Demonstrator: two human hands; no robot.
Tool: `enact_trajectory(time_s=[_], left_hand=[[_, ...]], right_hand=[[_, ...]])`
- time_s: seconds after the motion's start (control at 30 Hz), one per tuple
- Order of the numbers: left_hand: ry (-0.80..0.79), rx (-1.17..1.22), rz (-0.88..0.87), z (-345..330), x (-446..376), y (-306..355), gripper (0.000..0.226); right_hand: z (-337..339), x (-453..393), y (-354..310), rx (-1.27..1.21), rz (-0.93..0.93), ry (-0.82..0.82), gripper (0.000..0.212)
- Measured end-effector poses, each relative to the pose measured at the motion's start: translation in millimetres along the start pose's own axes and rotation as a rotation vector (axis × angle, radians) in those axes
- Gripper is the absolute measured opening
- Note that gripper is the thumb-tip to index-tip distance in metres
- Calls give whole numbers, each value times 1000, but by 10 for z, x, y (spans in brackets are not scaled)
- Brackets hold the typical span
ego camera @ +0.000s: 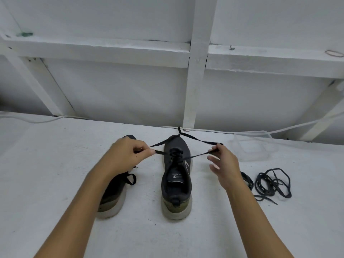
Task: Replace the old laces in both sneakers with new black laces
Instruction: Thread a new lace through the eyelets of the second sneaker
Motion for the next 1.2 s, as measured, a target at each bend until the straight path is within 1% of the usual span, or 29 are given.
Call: enact_trajectory(time_s=[0.03, 0.07, 0.13, 0.17, 0.2, 0.23, 0.27, 0.33, 0.37, 0.4, 0.47, 0.5, 0.53, 0.6, 0.63, 0.7, 0.73, 0.77, 0.83, 0.87, 0.93, 1.0, 1.07, 1.1, 1.13, 1.17, 1.2], left_hand=[[53, -10, -3, 92, 31, -15, 25], [114, 1, -6, 182, 68, -25, 21], [238, 79, -14, 343, 137, -40, 13], [275, 125, -16, 392, 165, -49, 11], [284, 163, -20, 412, 183, -46, 10], [277, 189, -28, 407, 195, -34, 9], [270, 209, -38, 393, 204, -12, 8], [286, 244, -63, 380, 216, 40, 7], [295, 269, -73, 375, 214, 64, 6], [297, 289, -84, 364, 206, 85, 6], [280, 289, -104, 332, 170, 111, 6], [272, 278, -109, 322, 152, 114, 6], [266, 266, -115, 317, 141, 114, 6], [260, 254, -132, 306, 130, 123, 7], [250, 253, -141, 285, 126, 136, 7], [214, 255, -161, 210, 117, 195, 6], [191, 255, -172, 166, 114, 237, 5], [173, 250, -181, 124, 108, 272, 5], [161, 233, -197, 66, 98, 324, 5], [162, 229, -201, 53, 92, 330, 5], [164, 231, -191, 51, 83, 304, 8], [147, 224, -170, 63, 87, 246, 13], [130, 224, -143, 85, 106, 191, 16], [137, 229, -136, 105, 111, 165, 16], [145, 232, -132, 122, 110, 153, 15], [147, 233, -128, 125, 105, 150, 14], [138, 231, -132, 114, 93, 167, 13]], right_hand=[[109, -17, 63, 75, -47, 73, 22], [183, -35, 119, 200, -72, 107, 25], [243, -95, 182, 635, -47, 98, 33], [235, -119, 207, 871, -19, 81, 32], [220, -123, 220, 1078, 9, 79, 27], [188, -96, 215, 1224, 27, 94, 21], [140, -40, 187, 1311, 48, 111, 18], [0, 57, 98, 1399, 153, 120, 37], [-100, 89, 56, 1401, 240, 84, 45], [-214, 115, 22, 1373, 329, 15, 48], [-443, 178, -25, 1213, 440, -190, 41], [-525, 205, -31, 1126, 446, -283, 35], [-584, 238, -41, 1052, 450, -342, 30], [-663, 311, -103, 915, 480, -385, 28], [-704, 362, -143, 862, 513, -397, 31], [-823, 447, -200, 828, 569, -445, 39], [-902, 486, -214, 842, 579, -474, 40], [-981, 521, -227, 867, 590, -500, 37], [-1103, 570, -251, 894, 618, -541, 23], [-1132, 579, -265, 896, 631, -545, 15], [-1116, 546, -298, 907, 646, -485, 12], [-987, 429, -340, 850, 615, -345, 13], [-764, 293, -383, 739, 530, -164, 14], [-681, 257, -391, 725, 496, -117, 14], [-663, 241, -384, 749, 486, -137, 14], [-712, 257, -355, 779, 493, -219, 14], [-801, 303, -304, 796, 499, -338, 15]])
Point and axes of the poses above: each hand's wrist, its own x-axis away from the middle knuckle, its own z-axis out of the back of the hand, y = z × x, the point moved 8 cm from there along -x, towards the middle knuckle, and after that the axes turned 4 degrees about -y, right-handed, at the moved point
